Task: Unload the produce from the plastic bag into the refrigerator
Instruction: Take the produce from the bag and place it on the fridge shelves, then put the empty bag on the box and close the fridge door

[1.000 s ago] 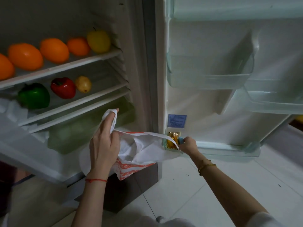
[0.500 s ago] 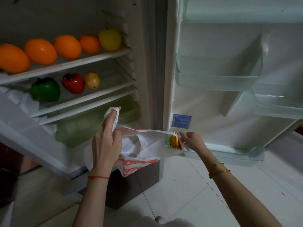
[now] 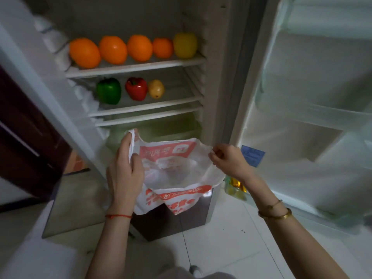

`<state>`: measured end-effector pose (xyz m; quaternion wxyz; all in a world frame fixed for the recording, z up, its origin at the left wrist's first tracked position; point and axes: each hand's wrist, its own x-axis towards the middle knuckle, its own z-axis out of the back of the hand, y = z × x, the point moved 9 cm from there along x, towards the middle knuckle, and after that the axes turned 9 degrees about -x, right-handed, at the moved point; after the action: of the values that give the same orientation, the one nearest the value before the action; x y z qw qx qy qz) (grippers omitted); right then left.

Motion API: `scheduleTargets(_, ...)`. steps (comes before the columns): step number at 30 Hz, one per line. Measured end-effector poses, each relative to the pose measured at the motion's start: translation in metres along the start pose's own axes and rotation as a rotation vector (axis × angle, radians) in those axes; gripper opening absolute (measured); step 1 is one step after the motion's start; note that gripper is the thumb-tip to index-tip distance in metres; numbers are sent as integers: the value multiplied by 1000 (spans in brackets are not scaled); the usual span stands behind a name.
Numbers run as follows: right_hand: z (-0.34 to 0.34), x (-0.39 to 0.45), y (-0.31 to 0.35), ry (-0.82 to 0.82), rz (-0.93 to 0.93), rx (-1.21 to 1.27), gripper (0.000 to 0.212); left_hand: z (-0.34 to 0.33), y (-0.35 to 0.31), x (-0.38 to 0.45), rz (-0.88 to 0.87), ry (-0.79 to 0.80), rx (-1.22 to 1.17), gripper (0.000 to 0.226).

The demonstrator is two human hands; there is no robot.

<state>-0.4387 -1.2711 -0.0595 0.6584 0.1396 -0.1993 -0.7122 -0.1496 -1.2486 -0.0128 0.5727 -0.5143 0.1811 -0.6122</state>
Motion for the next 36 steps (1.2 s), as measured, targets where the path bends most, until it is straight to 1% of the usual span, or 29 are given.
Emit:
scheduleTargets(3,-5,8,50,66,164,14,23,36,8,-10,27,-116,32,53)
scheduleTargets(5,-14,12,79,97,255,31,25,61,18,-19,85,-195,57,57)
scheduleTargets(8,-37,15,120,166,354,80,21,100,39,-38,179,-323,61,58)
scheduleTargets(10,-55,14,145,228,404,143,18,124,58,-50,271,-385,44,54)
scheduleTargets(12,-78,11,170,295,443,181,17,147,86,-65,411,-439,1,47)
scheduleTargets(14,-104,10,192,367,460,222,17,165,108,-77,493,-451,-8,34)
scheduleTargets(15,-118,10,205,406,468,247,17,174,117,-82,506,-449,11,22)
scheduleTargets(16,-133,9,217,442,474,259,17,182,127,-86,515,-444,29,15)
scheduleTargets(18,-162,6,245,501,497,243,17,201,153,-94,553,-458,68,31)
scheduleTargets(20,-187,4,267,538,514,211,18,215,171,-97,581,-447,96,38)
scheduleTargets(25,-244,6,335,599,557,172,19,266,212,-91,638,-443,91,21)
scheduleTargets(29,-277,18,389,597,550,186,17,301,236,-67,631,-373,127,19)
scheduleTargets(31,-287,29,411,565,525,197,18,313,244,-52,605,-342,94,20)
scheduleTargets(34,-296,45,438,520,489,210,18,328,260,-29,577,-275,62,13)
scheduleTargets(36,-299,58,452,475,484,195,18,337,271,-16,559,-260,40,13)
